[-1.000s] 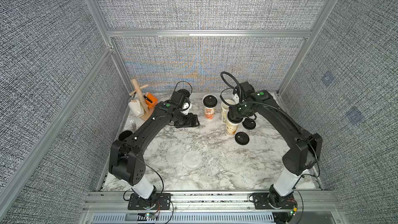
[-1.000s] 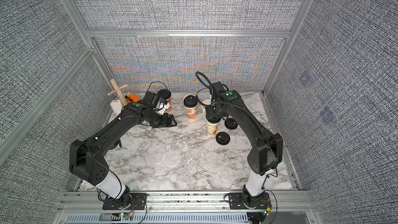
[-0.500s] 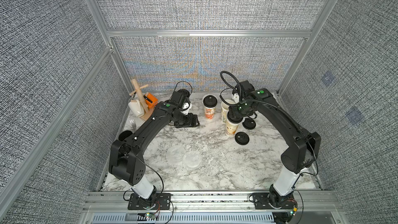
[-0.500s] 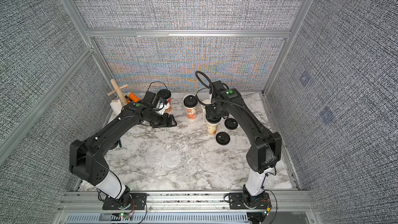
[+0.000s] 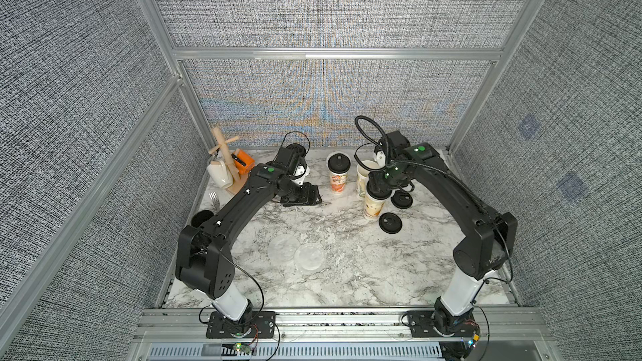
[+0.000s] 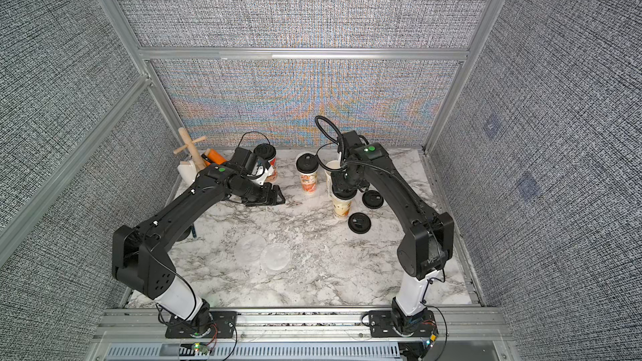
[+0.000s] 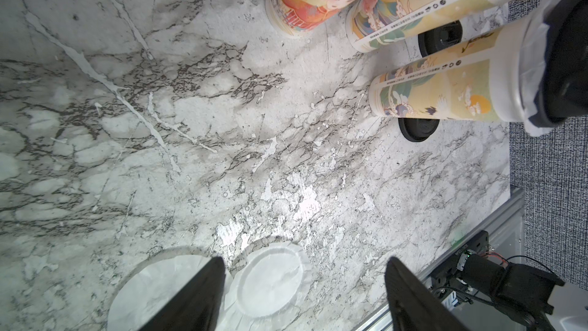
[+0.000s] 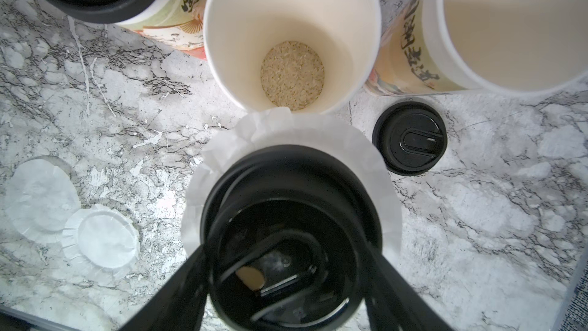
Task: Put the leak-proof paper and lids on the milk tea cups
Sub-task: Place the cup lid on the cup.
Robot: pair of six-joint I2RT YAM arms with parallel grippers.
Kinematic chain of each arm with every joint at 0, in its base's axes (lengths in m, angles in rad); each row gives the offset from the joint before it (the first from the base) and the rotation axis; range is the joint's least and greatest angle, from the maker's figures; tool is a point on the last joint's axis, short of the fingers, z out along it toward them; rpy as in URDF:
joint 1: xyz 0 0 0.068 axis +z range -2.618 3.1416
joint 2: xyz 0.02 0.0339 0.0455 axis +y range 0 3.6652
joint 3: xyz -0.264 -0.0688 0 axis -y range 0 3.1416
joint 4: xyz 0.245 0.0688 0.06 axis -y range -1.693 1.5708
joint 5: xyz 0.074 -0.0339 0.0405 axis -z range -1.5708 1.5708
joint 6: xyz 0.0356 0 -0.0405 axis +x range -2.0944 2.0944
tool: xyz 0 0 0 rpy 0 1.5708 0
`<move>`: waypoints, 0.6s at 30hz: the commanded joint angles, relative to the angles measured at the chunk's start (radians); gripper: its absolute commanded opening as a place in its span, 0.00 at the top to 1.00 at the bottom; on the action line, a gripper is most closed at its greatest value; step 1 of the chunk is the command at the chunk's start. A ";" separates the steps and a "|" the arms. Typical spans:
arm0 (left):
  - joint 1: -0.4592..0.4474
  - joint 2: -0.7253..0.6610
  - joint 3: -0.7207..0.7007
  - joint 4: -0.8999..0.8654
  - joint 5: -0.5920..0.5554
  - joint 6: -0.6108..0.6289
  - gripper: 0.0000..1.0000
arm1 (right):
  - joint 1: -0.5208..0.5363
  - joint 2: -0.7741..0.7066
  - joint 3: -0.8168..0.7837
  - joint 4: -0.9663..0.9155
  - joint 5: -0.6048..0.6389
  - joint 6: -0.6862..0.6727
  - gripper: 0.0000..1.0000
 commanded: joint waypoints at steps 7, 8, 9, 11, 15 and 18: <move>0.002 -0.005 0.004 -0.012 -0.010 0.014 0.19 | 0.007 0.011 0.004 0.009 -0.006 -0.007 0.27; 0.002 -0.004 0.004 -0.013 -0.010 0.014 0.19 | 0.007 0.013 0.004 0.009 -0.004 -0.006 0.26; 0.001 -0.004 0.004 -0.012 -0.010 0.015 0.19 | 0.007 0.014 0.004 0.009 -0.001 -0.006 0.26; 0.002 -0.002 0.004 -0.013 -0.010 0.015 0.19 | 0.007 0.014 0.005 0.009 0.003 -0.006 0.25; 0.001 -0.003 0.006 -0.014 -0.011 0.016 0.19 | 0.007 0.013 0.005 0.008 0.008 -0.003 0.24; 0.001 -0.003 0.007 -0.015 -0.010 0.017 0.19 | 0.007 0.011 0.012 0.002 0.016 -0.002 0.22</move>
